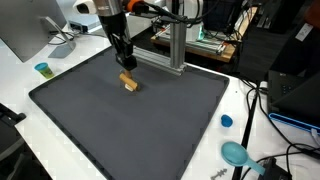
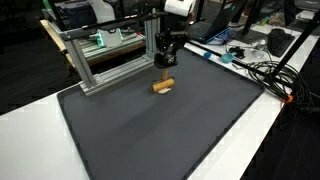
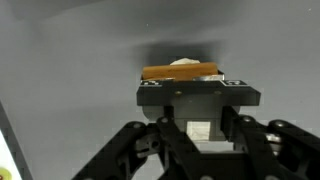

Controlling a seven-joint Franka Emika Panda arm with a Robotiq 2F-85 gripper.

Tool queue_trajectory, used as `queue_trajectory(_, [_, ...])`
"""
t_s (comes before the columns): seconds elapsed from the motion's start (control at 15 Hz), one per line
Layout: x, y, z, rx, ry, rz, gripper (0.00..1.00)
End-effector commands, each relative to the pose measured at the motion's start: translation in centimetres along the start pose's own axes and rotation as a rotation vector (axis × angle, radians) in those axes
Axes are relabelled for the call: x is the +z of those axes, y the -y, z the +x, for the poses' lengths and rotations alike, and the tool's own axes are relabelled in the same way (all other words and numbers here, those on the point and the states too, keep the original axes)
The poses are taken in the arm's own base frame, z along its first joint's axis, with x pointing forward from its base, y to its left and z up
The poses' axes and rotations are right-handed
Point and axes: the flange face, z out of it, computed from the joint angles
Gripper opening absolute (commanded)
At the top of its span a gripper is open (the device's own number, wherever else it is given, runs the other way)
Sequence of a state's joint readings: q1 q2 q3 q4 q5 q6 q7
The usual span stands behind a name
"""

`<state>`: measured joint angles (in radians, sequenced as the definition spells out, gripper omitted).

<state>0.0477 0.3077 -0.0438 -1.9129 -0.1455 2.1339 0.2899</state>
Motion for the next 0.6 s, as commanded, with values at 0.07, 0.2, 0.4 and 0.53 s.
queue_trajectory(0.07, [2.9, 0.7, -1.3, -0.002, 0.074, -0.053, 0.22])
queue_trajectory(0.2, [3.5, 0.8, -1.2, 0.004, 0.067, -0.027, 0.22])
queue_trajectory(0.4, [4.6, 1.0, -1.1, 0.030, 0.062, 0.011, 0.22])
queue_trajectory(0.53, [3.5, 0.9, -0.4, 0.042, 0.042, 0.019, 0.22])
